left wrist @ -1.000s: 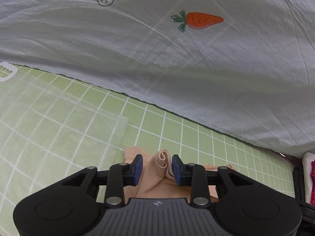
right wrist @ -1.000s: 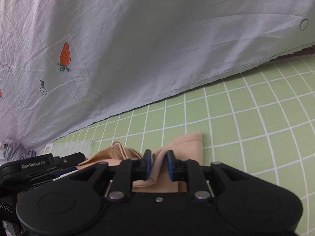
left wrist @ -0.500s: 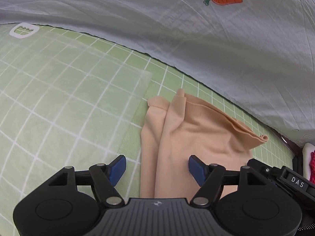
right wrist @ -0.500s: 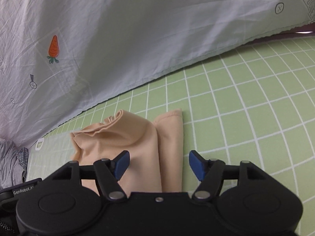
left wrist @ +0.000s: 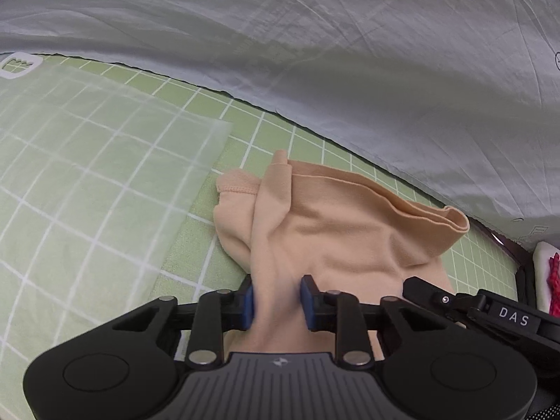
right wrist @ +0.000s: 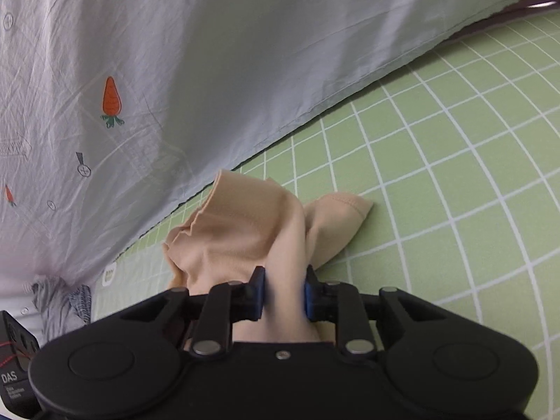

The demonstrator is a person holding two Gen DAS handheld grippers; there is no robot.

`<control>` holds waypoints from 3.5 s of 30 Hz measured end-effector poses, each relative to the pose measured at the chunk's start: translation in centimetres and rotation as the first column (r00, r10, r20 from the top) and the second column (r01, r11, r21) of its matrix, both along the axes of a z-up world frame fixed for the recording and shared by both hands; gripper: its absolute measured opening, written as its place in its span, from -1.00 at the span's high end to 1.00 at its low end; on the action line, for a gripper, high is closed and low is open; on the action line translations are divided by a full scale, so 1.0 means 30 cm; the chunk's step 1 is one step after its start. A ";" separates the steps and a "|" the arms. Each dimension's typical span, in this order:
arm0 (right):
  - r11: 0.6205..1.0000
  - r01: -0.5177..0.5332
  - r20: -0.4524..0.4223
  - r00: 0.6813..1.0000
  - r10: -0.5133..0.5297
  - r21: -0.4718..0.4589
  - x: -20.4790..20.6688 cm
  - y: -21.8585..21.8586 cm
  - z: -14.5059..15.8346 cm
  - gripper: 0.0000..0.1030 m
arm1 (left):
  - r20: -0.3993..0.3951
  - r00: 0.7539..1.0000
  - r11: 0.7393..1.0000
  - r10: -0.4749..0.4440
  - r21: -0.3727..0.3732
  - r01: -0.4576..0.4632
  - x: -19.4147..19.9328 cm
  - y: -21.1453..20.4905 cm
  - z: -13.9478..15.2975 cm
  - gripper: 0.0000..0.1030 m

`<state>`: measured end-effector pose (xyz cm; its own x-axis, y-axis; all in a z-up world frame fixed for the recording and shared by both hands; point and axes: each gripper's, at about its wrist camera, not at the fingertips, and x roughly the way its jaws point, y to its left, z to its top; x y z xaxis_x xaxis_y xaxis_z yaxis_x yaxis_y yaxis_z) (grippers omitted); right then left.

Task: Fold clothes

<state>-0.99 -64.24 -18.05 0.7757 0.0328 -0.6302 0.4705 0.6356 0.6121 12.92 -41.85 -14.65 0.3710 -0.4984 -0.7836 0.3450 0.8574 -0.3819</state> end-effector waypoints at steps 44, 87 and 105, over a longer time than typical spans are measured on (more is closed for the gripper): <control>0.856 0.515 -0.001 0.857 -0.515 -0.052 -1.240 0.374 0.358 0.57 | 0.048 0.843 0.833 -0.536 -0.132 0.537 -1.046 -0.023 0.339 0.64; 0.759 0.352 0.036 0.916 -0.399 -0.548 -1.078 -1.696 0.575 0.13 | 0.267 0.922 0.929 -0.282 -0.165 0.332 -0.907 -1.860 0.505 0.27; 0.636 0.264 0.081 0.950 -0.302 -0.725 -1.162 -1.518 0.671 -0.62 | 0.474 0.847 0.938 -0.241 -0.112 0.329 -1.027 -1.706 0.621 -0.80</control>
<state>-35.84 -109.78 2.08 0.6402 -0.6609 -0.3915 0.7170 0.6971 -0.0044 -17.89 -93.02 3.97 0.4773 -0.7531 -0.4527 0.7340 0.6250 -0.2658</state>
